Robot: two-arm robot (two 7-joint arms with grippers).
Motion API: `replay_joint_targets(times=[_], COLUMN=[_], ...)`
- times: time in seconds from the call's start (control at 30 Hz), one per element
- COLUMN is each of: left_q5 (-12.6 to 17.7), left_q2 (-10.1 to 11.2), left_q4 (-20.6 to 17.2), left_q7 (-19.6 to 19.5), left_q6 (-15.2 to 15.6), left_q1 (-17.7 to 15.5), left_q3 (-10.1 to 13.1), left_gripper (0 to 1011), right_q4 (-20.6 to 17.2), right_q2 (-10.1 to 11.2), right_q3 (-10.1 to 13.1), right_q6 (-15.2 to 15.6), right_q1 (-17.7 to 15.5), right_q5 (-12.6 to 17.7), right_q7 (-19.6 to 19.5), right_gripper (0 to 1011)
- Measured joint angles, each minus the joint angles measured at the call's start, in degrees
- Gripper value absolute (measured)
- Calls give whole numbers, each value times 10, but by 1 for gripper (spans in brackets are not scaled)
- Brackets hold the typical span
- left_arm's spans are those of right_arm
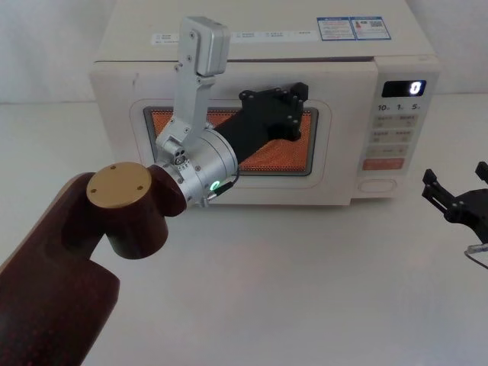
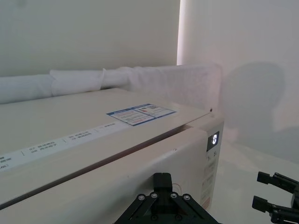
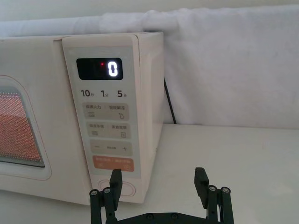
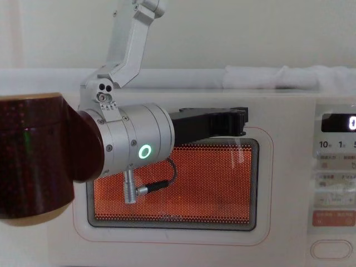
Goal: Press the button to open the microwave door with one hand; close the microwave door with the other hand.
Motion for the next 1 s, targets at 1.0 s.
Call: replay_joint_targets(times=[1.0], left_q5=[13], left_q2=[-14], left_q4=[8], left_q7=[16], left_q6=[8], left_q1=[2], left_q3=[-11], left_gripper=[0], right_q4=[0], right_q2=[0], right_q3=[0], right_q6=[0], right_q1=[0], right_q5=[0], right_q7=[0], right_gripper=[1002])
